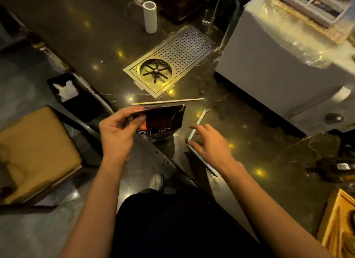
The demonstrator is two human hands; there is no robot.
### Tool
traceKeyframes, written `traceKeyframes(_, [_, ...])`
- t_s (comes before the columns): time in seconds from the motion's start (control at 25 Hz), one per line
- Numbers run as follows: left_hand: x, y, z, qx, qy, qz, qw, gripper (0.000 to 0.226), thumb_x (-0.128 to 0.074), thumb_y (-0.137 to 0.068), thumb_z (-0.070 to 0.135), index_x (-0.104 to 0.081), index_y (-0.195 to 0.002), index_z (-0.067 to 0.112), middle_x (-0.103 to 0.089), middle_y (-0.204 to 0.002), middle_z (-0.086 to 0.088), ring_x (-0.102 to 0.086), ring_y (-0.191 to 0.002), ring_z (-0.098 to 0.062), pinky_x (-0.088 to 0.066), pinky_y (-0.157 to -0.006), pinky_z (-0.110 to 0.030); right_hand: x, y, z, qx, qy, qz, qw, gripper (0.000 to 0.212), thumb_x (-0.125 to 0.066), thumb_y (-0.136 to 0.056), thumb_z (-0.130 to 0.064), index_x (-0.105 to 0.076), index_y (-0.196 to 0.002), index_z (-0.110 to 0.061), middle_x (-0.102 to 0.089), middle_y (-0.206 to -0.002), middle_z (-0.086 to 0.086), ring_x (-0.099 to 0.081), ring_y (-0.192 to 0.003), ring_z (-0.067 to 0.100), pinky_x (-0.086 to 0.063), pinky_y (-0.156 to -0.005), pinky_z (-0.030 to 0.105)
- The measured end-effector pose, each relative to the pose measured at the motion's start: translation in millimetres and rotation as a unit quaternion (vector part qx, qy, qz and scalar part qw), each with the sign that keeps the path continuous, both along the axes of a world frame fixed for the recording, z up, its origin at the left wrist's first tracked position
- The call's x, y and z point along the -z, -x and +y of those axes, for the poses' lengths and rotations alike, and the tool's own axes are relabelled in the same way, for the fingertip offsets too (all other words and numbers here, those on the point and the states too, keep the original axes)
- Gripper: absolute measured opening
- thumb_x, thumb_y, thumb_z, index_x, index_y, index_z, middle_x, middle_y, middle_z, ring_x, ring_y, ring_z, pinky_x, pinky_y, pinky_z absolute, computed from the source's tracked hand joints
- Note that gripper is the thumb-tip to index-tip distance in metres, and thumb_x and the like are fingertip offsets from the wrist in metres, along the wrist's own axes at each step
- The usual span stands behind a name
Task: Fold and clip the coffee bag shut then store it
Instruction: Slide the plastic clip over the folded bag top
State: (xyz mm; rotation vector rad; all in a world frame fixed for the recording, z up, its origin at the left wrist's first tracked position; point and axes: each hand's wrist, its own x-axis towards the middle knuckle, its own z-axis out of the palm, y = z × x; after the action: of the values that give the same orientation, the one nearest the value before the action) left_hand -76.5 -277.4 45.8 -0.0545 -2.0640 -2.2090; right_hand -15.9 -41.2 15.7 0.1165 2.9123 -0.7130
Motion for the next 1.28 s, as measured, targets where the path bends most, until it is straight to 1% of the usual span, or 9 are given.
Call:
traceKeyframes(0.16, [9, 10, -20, 0.005, -0.013, -0.008, 1.0, 0.042, -0.071, -0.079, -0.01, -0.078, -0.09, 0.03, -0.077, -0.091, 0.012, -0.07, -0.094, -0.01, -0.055, -0.088, -0.027, 15, 13, -6, -0.005, -0.072, -0.102, 0.992, 0.051, -0.067, -0.086, -0.045, -0.05, -0.133, -0.033, -0.058, -0.116, 0.0, -0.061, -0.109, 0.026, -0.056, -0.082, 0.044])
traceKeyframes(0.36, [10, 28, -26, 0.04, -0.022, -0.024, 0.999, 0.048, -0.071, -0.078, -0.01, -0.078, -0.087, 0.037, -0.076, -0.089, 0.016, -0.069, -0.092, -0.004, -0.052, -0.086, -0.02, 24, 19, -8, 0.01, -0.091, -0.117, 0.989, 0.038, -0.068, -0.086, -0.038, -0.059, -0.122, -0.03, -0.064, -0.11, -0.001, -0.064, -0.102, 0.026, -0.057, -0.078, 0.043])
traceKeyframes(0.56, [9, 45, -20, 0.079, -0.015, -0.036, 0.996, 0.046, -0.072, -0.079, -0.008, -0.078, -0.086, 0.038, -0.076, -0.089, 0.017, -0.069, -0.097, -0.008, -0.054, -0.093, -0.028, 29, 25, -14, 0.018, -0.105, -0.132, 0.986, 0.022, -0.062, -0.089, -0.021, -0.064, -0.111, -0.023, -0.067, -0.106, 0.002, -0.066, -0.097, 0.029, -0.058, -0.077, 0.047])
traceKeyframes(0.72, [9, 62, -3, 0.124, -0.001, -0.033, 0.992, 0.032, -0.073, -0.079, -0.008, -0.075, -0.091, 0.022, -0.076, -0.088, 0.016, -0.069, -0.096, -0.007, -0.053, -0.09, -0.025, 12, 22, -9, 0.078, -0.093, -0.069, 0.99, 0.02, -0.061, -0.09, -0.012, -0.066, -0.109, -0.016, -0.069, -0.105, 0.006, -0.066, -0.097, 0.029, -0.057, -0.079, 0.046])
traceKeyframes(0.84, [7, 74, 20, 0.182, 0.006, -0.049, 0.982, 0.038, -0.074, -0.079, -0.005, -0.076, -0.089, 0.031, -0.076, -0.089, 0.015, -0.07, -0.097, -0.01, -0.055, -0.091, -0.031, -20, 10, 6, 0.224, 0.004, 0.043, 0.974, 0.029, -0.069, -0.088, -0.01, -0.068, -0.116, -0.013, -0.072, -0.105, 0.006, -0.067, -0.093, 0.017, -0.056, -0.086, 0.031])
traceKeyframes(0.96, [7, 83, 54, 0.243, 0.015, -0.064, 0.968, 0.037, -0.074, -0.079, -0.004, -0.076, -0.088, 0.033, -0.076, -0.091, 0.009, -0.07, -0.098, -0.014, -0.055, -0.095, -0.039, -51, -14, 24, 0.4, 0.167, 0.144, 0.89, 0.031, -0.072, -0.085, -0.007, -0.07, -0.115, -0.014, -0.072, -0.098, 0.0, -0.068, -0.086, 0.006, -0.054, -0.081, 0.015])
traceKeyframes(1.08, [3, 85, 96, 0.289, 0.036, -0.061, 0.955, 0.029, -0.074, -0.079, -0.003, -0.075, -0.089, 0.024, -0.075, -0.09, 0.003, -0.071, -0.093, -0.014, -0.056, -0.091, -0.035, -67, -43, 46, 0.506, 0.423, 0.236, 0.714, 0.027, -0.064, -0.087, 0.003, -0.07, -0.106, -0.014, -0.069, -0.095, 0.005, -0.071, -0.086, 0.011, -0.058, -0.08, 0.024])
traceKeyframes(1.16, [-2, 80, 126, 0.325, 0.05, -0.063, 0.942, 0.029, -0.074, -0.079, -0.004, -0.074, -0.086, 0.025, -0.075, -0.087, 0.007, -0.071, -0.089, -0.011, -0.057, -0.088, -0.031, -72, -61, 56, 0.531, 0.537, 0.264, 0.6, 0.026, -0.055, -0.092, 0.004, -0.068, -0.106, -0.013, -0.068, -0.093, 0.006, -0.07, -0.074, 0.006, -0.057, -0.075, 0.022])
traceKeyframes(1.28, [-7, 66, 164, 0.367, 0.061, -0.082, 0.924, 0.029, -0.073, -0.079, -0.004, -0.072, -0.081, 0.024, -0.074, -0.075, 0.017, -0.07, -0.081, -0.002, -0.058, -0.085, -0.028, -69, -78, 67, 0.528, 0.624, 0.284, 0.501, 0.026, -0.048, -0.095, 0.003, -0.065, -0.11, -0.009, -0.072, -0.087, 0.004, -0.071, -0.072, 0.005, -0.057, -0.072, 0.019])
